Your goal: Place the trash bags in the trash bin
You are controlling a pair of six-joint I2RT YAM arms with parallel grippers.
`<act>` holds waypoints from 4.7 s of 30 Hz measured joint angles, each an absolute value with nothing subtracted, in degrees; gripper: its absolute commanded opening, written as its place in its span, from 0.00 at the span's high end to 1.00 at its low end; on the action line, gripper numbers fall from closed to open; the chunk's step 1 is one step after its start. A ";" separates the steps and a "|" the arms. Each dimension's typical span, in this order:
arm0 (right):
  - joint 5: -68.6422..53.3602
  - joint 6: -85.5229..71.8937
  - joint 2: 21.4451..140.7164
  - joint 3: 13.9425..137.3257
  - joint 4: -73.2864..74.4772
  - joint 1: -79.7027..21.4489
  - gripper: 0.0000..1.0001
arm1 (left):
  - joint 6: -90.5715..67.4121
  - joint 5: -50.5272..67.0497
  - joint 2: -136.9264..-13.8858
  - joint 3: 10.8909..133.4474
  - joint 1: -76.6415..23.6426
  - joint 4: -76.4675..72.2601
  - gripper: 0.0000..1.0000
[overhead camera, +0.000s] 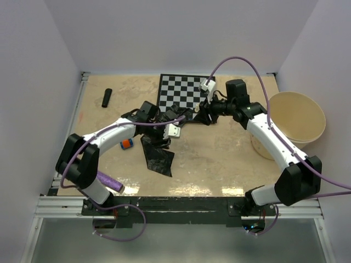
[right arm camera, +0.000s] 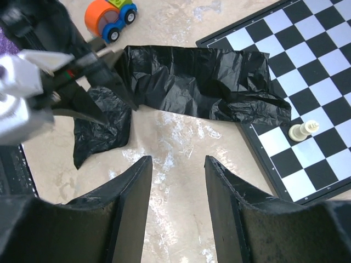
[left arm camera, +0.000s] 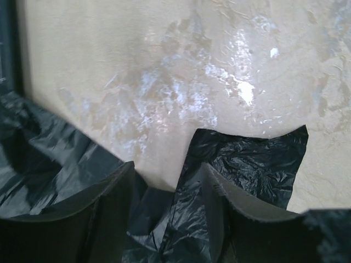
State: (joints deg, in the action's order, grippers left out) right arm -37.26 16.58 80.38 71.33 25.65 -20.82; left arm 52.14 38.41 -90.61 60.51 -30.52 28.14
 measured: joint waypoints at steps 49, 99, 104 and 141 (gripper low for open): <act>-63.20 24.53 89.97 89.76 28.47 -20.93 0.44 | 41.36 48.34 -80.66 86.61 -27.88 28.53 1.00; -63.83 -0.14 90.80 89.73 7.75 -26.24 1.00 | 20.67 37.06 -74.67 80.79 -25.98 13.96 0.70; -67.85 0.30 90.83 90.56 8.64 -26.24 1.00 | 23.16 32.08 -69.95 78.87 -21.71 16.49 0.98; -71.72 -11.75 93.73 89.19 -0.91 -24.88 0.96 | 39.68 38.57 -70.94 77.71 -30.98 18.24 1.00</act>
State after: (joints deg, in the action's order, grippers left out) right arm -71.72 -11.75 93.73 89.19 -0.91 -24.88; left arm 39.68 38.57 -70.94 77.71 -30.98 18.24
